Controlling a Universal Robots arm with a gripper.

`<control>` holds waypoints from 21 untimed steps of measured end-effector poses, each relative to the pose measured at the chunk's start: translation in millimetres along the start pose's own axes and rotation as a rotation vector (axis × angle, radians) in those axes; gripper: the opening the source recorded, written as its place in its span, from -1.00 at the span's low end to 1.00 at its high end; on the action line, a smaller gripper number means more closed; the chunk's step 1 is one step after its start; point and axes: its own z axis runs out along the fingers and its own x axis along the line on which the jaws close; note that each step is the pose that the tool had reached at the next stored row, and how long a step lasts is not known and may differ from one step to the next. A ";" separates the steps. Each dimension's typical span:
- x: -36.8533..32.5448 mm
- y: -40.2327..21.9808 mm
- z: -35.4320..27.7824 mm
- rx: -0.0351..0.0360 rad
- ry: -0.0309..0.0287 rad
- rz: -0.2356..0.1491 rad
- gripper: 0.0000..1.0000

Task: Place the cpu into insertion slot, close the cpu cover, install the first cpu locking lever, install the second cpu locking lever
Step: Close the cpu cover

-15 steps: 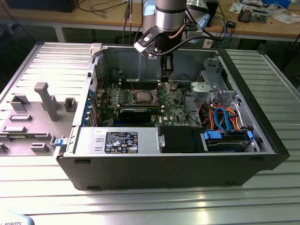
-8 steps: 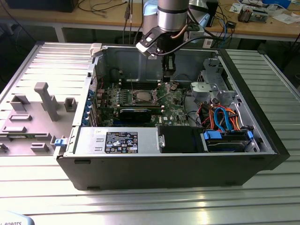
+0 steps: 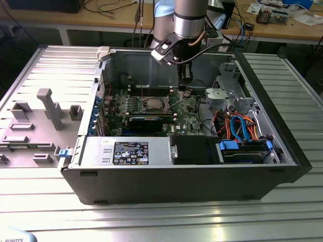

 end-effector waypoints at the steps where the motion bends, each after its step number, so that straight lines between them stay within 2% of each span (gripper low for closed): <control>1: 0.1 1.9 0.9 0.0007 0.0001 0.000 -0.79; 4: 0.4 11.1 3.1 0.0026 -0.0002 0.000 -0.79; 6: 0.5 17.6 4.8 0.0069 0.0000 0.000 -0.79; 8: 0.6 23.0 6.4 0.0143 -0.0002 0.000 -0.79; 9: 0.7 26.5 7.7 0.0216 -0.0002 -0.001 -0.79; 10: 0.7 27.5 9.9 0.0271 -0.0001 -0.001 -0.79; 13: 0.9 27.2 15.8 0.0375 0.0002 -0.002 -0.79; 16: 0.9 26.7 17.0 0.0389 0.0000 -0.004 -0.79; 18: 1.0 22.9 16.9 0.0388 0.0020 -0.006 -0.79; 21: 1.1 22.2 16.9 0.0387 0.0030 -0.006 -0.79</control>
